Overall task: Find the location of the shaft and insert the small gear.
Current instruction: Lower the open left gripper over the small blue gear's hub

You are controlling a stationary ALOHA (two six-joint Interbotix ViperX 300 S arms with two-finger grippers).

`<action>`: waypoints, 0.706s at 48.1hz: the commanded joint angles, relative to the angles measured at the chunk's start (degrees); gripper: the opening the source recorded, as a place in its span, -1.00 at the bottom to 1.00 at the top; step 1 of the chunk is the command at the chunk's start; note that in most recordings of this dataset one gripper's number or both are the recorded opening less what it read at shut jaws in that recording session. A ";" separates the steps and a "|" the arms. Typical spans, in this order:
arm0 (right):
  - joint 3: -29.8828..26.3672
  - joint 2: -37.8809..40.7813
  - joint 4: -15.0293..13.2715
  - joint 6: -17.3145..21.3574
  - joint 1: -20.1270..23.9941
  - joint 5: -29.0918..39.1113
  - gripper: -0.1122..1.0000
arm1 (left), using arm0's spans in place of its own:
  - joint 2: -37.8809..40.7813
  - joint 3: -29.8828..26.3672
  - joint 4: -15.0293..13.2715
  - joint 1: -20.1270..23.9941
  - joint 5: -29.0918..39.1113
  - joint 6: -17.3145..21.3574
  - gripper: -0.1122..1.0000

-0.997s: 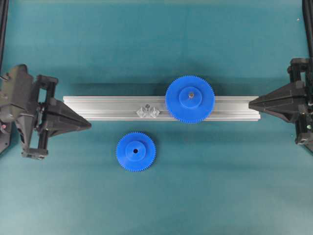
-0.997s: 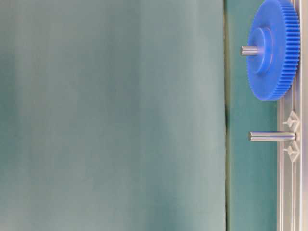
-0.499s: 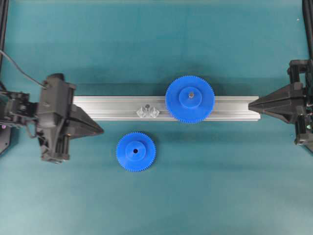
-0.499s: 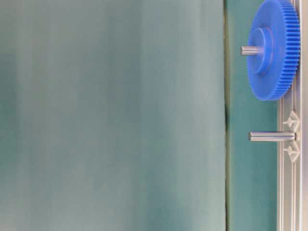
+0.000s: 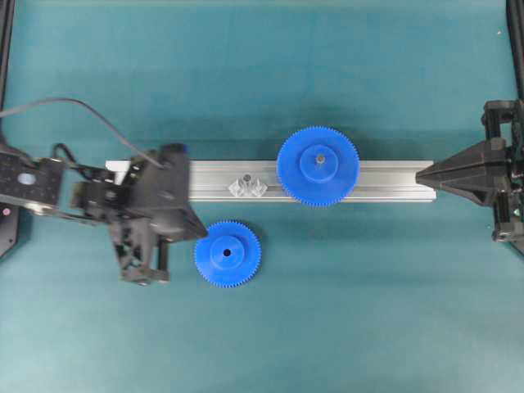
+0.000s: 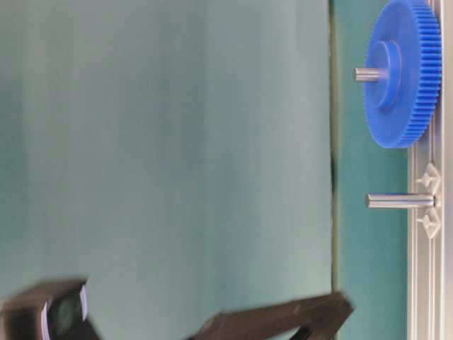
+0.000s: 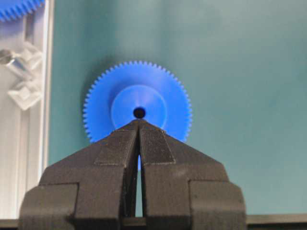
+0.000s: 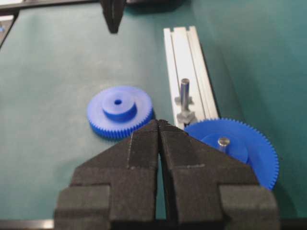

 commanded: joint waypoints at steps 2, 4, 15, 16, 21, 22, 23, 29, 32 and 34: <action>-0.53 0.53 0.09 0.53 -0.35 -0.26 -0.78 | 1.76 -3.78 0.09 -0.53 1.41 -0.09 -0.84; -0.53 0.44 0.09 0.53 -0.44 -0.26 -0.78 | 2.81 -4.75 0.18 -0.62 1.85 -0.09 -0.84; -0.26 0.44 0.09 0.53 -0.70 -0.26 -0.78 | 6.59 -7.82 0.18 -1.05 4.66 -0.09 -0.84; -0.26 0.44 0.09 0.53 -0.70 -0.26 -0.78 | 6.94 -8.17 0.18 -1.14 5.01 -0.09 -0.84; -0.09 0.35 0.18 0.53 -0.70 -0.35 -0.78 | 8.53 -9.67 0.18 -1.32 6.94 -0.09 -0.84; -0.09 0.35 0.09 0.53 -0.70 -0.26 -0.78 | 8.79 -9.93 0.09 -1.41 7.29 -0.09 -0.84; -0.09 0.35 0.09 0.53 -0.79 -0.26 -0.78 | 9.14 -10.28 0.09 -1.32 7.73 -0.09 -0.84; 0.09 0.26 0.09 0.53 -0.79 -0.26 -0.78 | 11.07 -12.83 0.18 -1.32 11.07 -0.09 -0.84; 0.09 0.26 0.09 0.53 -0.79 -0.26 -0.78 | 11.95 -13.89 0.18 -1.32 13.18 -0.09 -0.84; 0.18 0.26 0.09 0.53 -0.88 -0.26 -0.78 | 12.57 -14.68 0.18 -1.32 14.68 0.00 -0.84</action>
